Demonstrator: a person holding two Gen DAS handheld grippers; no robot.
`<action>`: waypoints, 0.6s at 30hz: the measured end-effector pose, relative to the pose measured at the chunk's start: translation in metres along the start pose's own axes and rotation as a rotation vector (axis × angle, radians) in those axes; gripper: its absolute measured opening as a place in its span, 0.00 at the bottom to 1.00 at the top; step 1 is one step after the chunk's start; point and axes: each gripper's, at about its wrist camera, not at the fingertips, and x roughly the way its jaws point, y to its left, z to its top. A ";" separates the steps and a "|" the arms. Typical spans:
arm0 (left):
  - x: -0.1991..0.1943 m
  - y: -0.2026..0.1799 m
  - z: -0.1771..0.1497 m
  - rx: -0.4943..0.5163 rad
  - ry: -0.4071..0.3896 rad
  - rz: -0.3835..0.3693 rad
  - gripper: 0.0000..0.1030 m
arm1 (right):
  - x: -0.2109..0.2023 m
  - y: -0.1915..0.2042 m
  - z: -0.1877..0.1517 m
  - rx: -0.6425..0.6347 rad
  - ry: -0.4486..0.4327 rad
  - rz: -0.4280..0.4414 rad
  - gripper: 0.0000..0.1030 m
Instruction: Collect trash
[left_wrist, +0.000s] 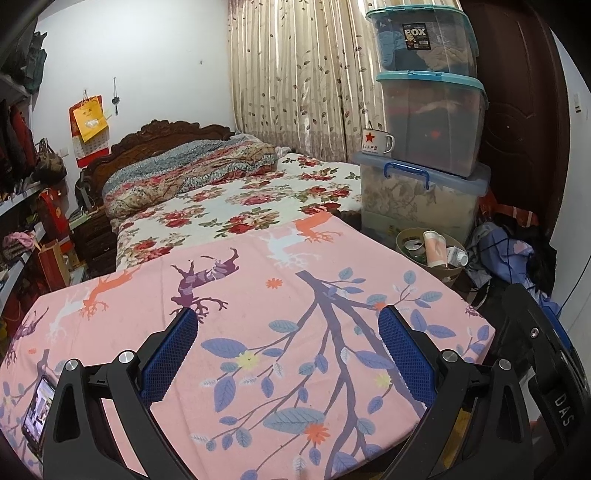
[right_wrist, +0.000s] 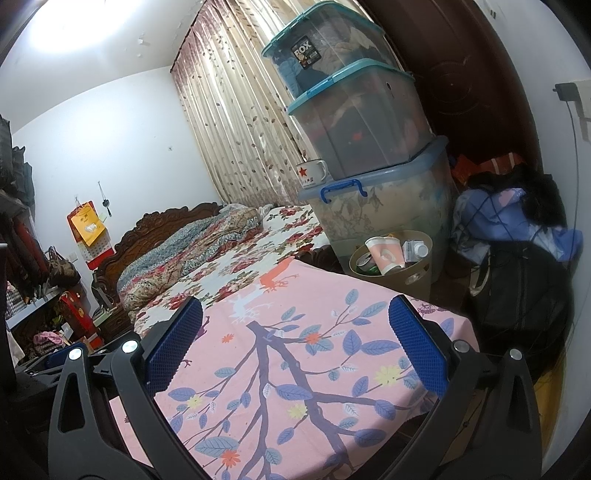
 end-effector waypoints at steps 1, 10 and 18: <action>0.001 0.001 0.000 -0.002 0.003 -0.001 0.92 | 0.000 0.000 0.001 0.000 0.000 0.000 0.97; 0.003 0.001 -0.001 0.002 0.008 -0.002 0.92 | 0.002 0.001 -0.008 -0.002 0.010 0.003 0.97; 0.005 0.001 -0.003 0.002 0.018 -0.003 0.92 | 0.001 0.000 -0.012 -0.001 0.016 0.003 0.97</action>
